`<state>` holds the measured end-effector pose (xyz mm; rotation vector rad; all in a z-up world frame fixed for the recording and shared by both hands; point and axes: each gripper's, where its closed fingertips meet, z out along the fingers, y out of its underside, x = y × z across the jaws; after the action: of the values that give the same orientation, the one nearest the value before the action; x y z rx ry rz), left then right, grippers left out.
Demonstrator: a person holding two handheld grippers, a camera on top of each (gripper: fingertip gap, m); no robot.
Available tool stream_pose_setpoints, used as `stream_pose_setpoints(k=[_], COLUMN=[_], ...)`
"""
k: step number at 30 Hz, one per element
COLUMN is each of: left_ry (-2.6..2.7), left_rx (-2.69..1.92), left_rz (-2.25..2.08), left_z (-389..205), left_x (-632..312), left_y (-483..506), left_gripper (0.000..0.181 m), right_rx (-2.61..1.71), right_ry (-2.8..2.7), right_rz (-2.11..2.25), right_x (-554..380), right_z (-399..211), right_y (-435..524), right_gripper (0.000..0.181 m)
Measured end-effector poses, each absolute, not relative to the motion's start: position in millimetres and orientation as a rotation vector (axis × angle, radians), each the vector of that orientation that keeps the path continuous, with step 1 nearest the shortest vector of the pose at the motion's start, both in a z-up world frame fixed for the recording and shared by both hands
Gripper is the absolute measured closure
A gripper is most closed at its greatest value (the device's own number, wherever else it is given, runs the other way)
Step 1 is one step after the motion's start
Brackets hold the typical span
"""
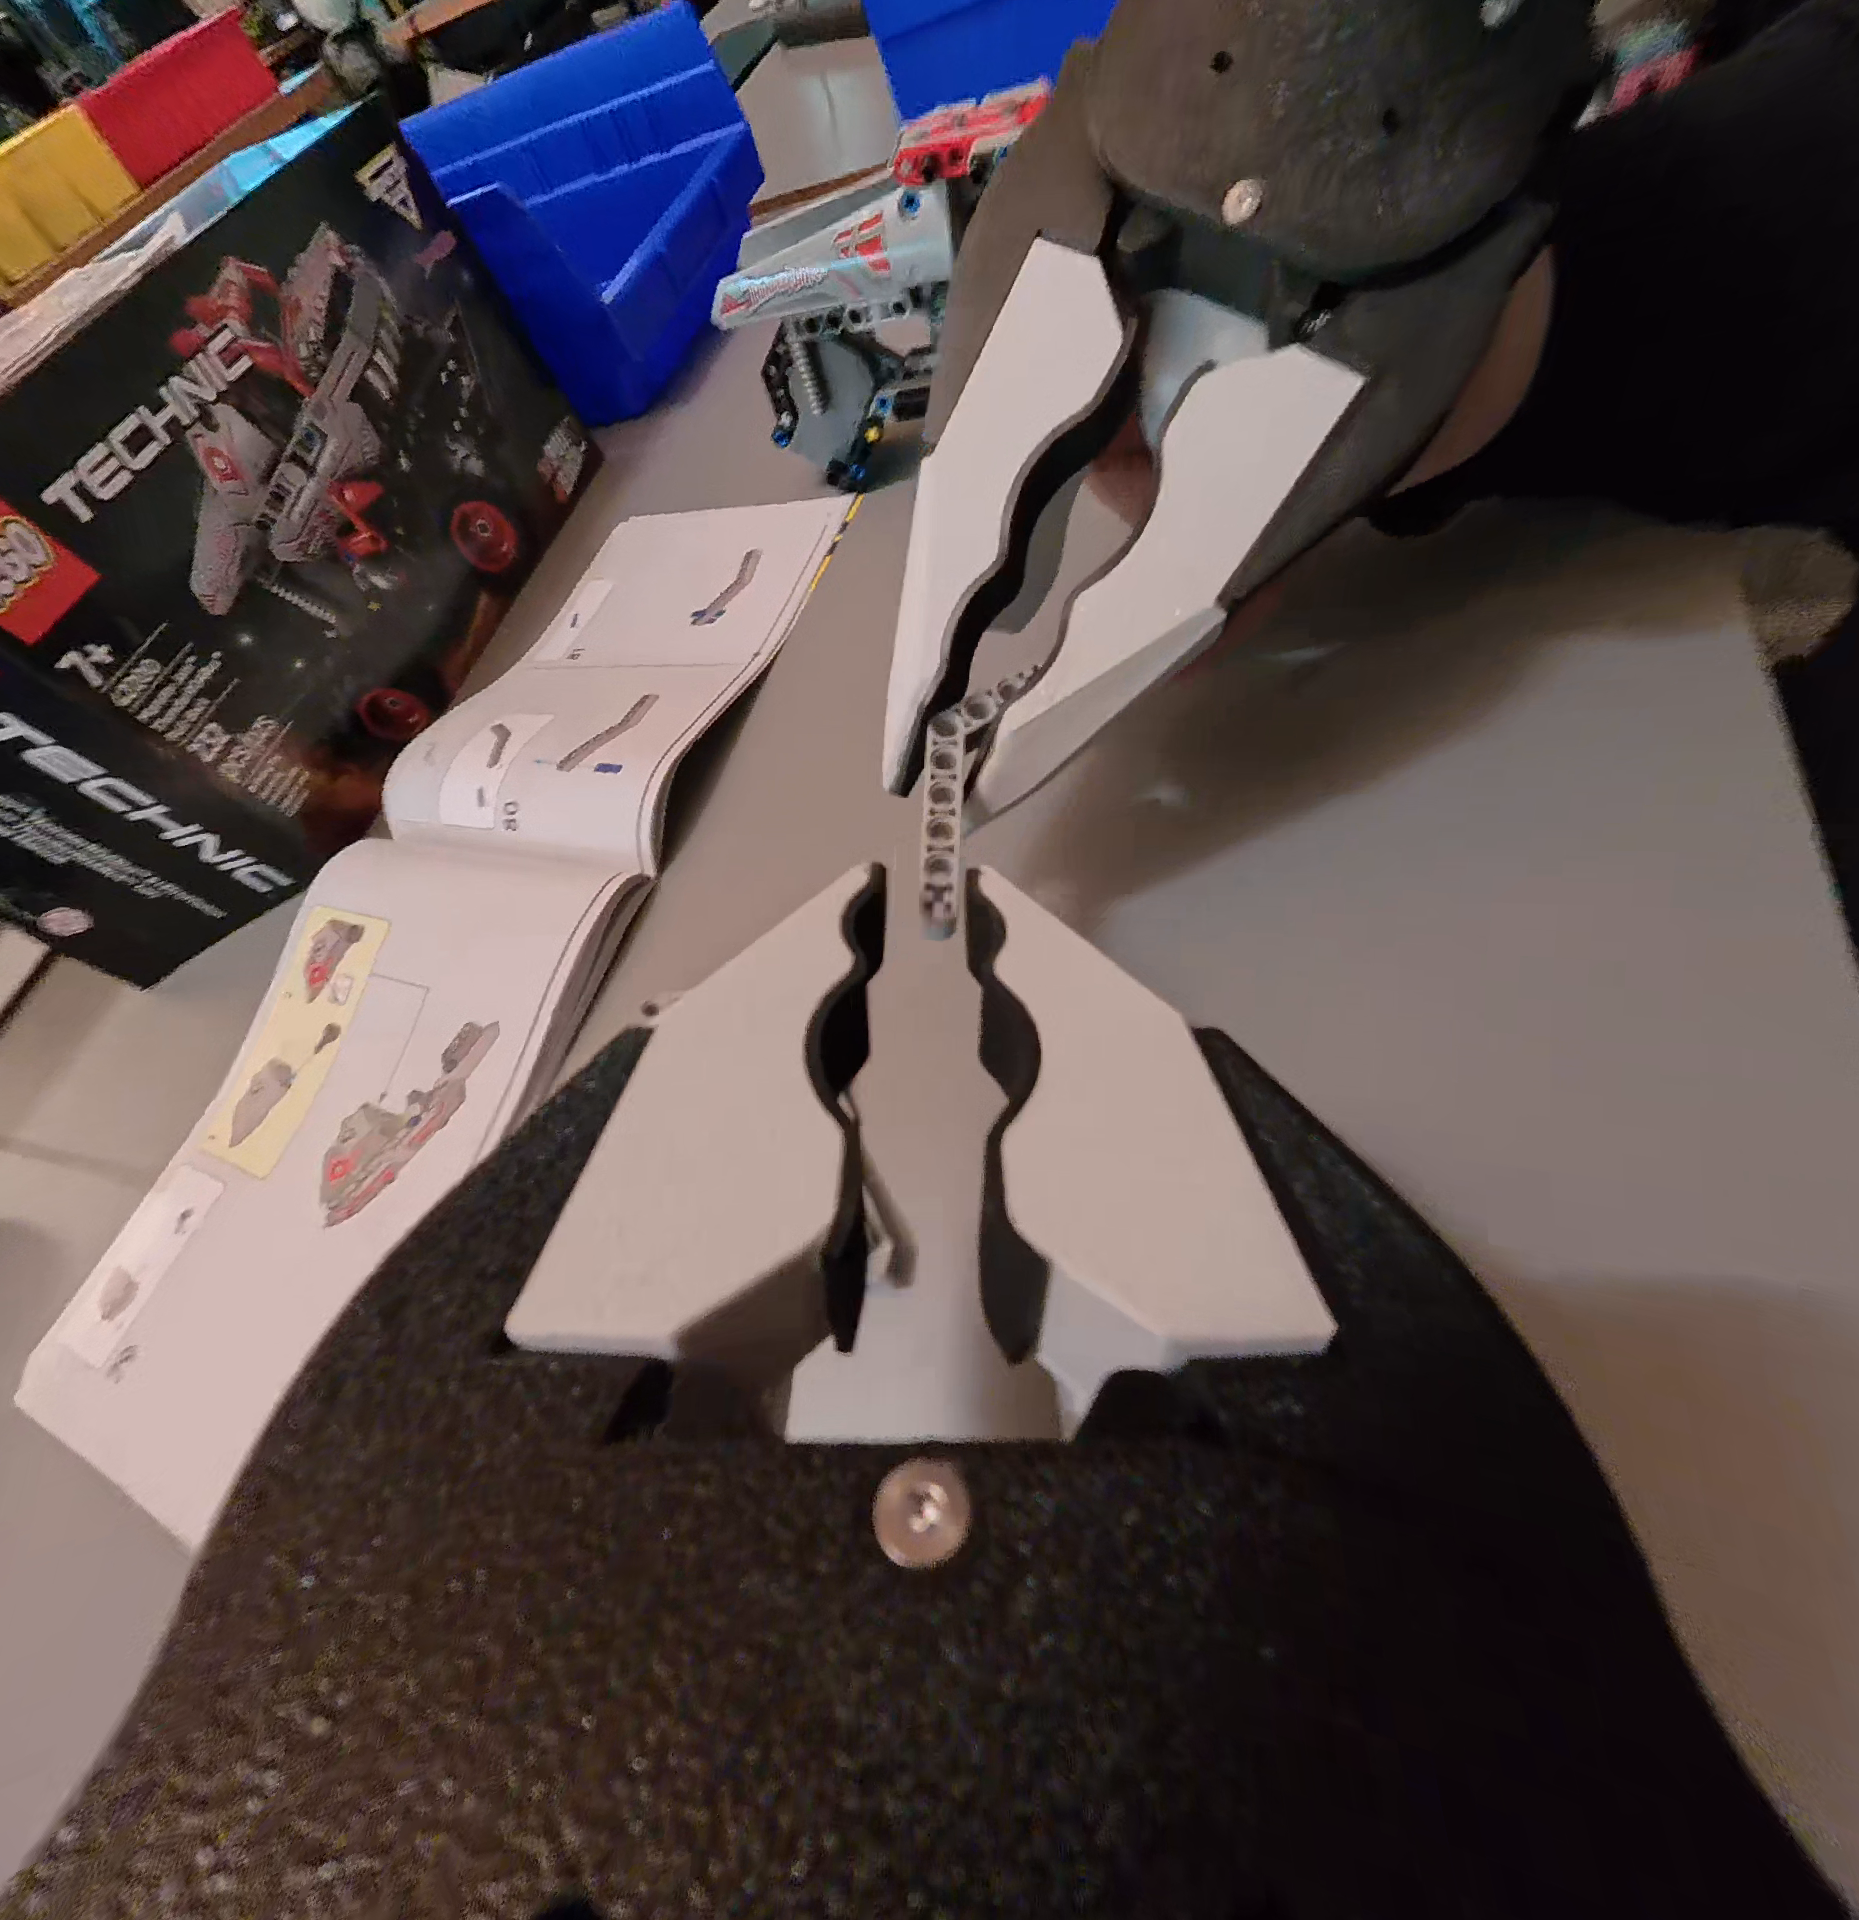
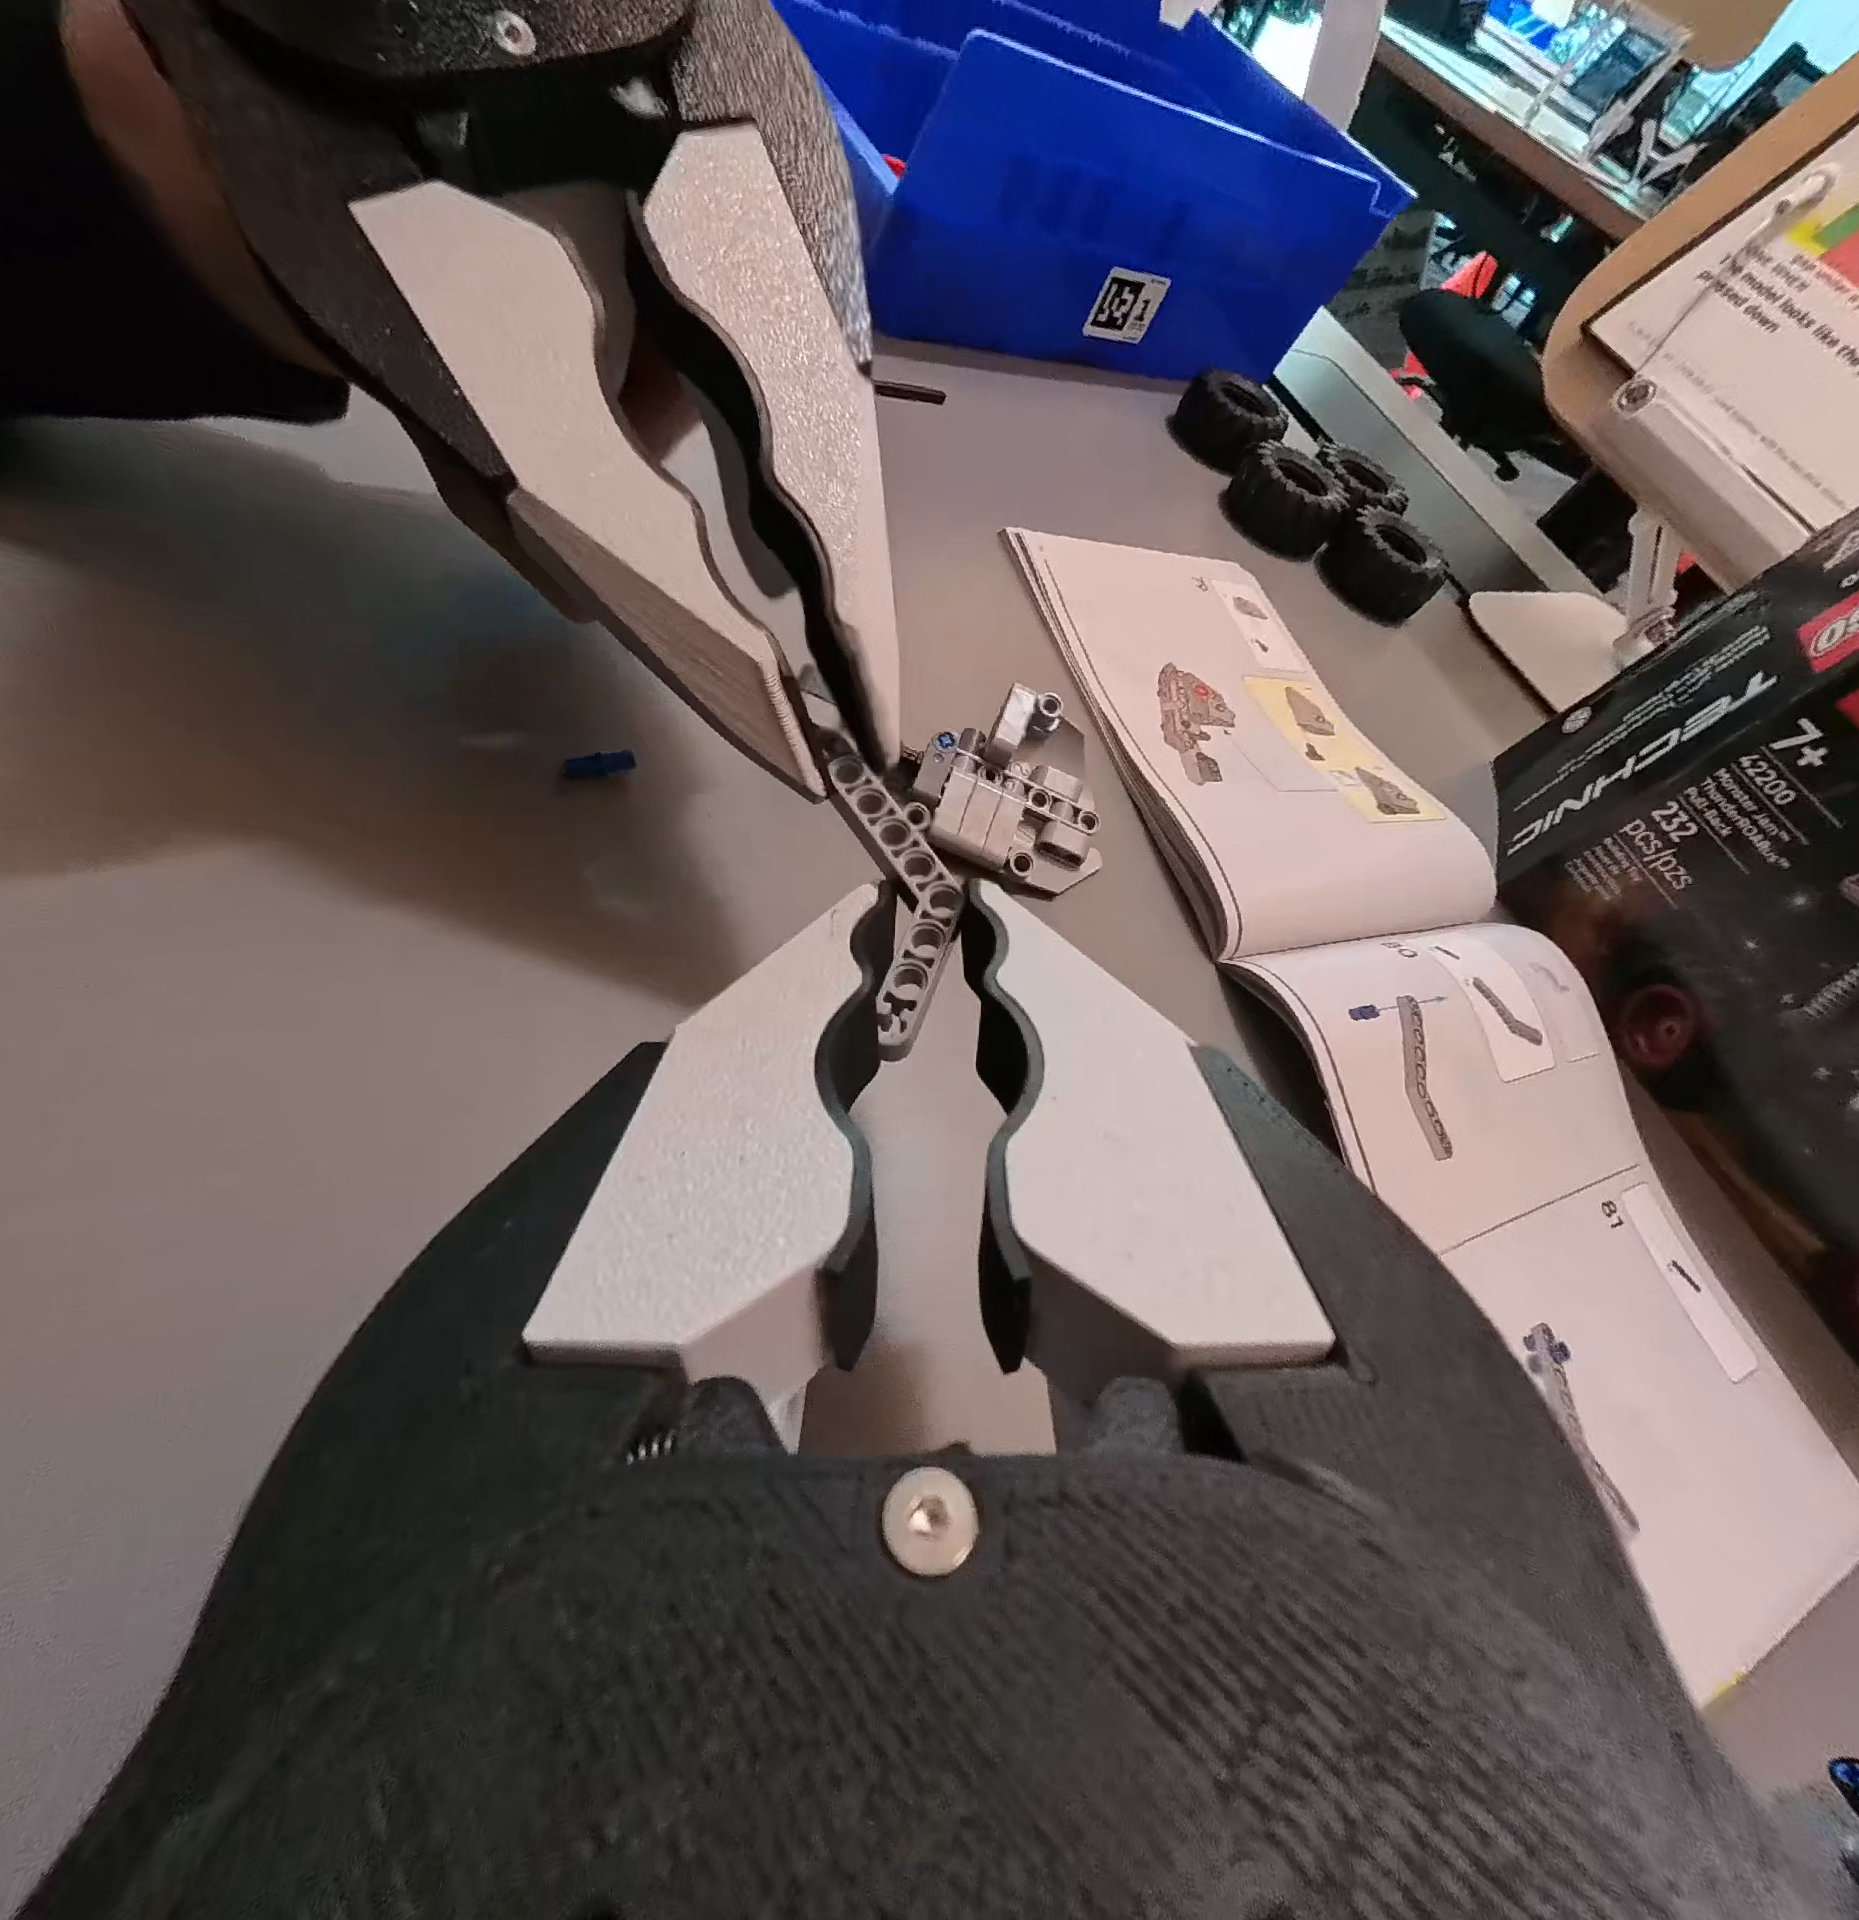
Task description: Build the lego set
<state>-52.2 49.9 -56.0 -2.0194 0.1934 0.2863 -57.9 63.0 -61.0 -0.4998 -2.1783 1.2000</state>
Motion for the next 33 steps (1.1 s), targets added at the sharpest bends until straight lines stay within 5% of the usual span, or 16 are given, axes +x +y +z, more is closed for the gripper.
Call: stream_pose_setpoints(k=[1, 19, 33], left_ry=[0.199, 0.286, 0.581], left_rx=[-2.046, -2.09, -2.336], left_rz=[0.313, 0.308, 0.159], left_z=[-58.8, -65.2, -96.3], left_x=[-54.5, -47.7, -45.1], left_y=[48.3, 45.0, -25.1], left_gripper=[0.166, 0.177, 0.163], right_rx=[-0.506, -0.424, -0.422], right_ry=[-2.18, -2.196, -2.326], right_rz=[1.176, 1.299, 1.278], right_x=[-59.0, -48.5, -42.9], right_z=[-62.6, -56.5, -76.9], right_y=[64.6, 51.7, 47.4], right_gripper=[0.171, 0.172, 0.176])
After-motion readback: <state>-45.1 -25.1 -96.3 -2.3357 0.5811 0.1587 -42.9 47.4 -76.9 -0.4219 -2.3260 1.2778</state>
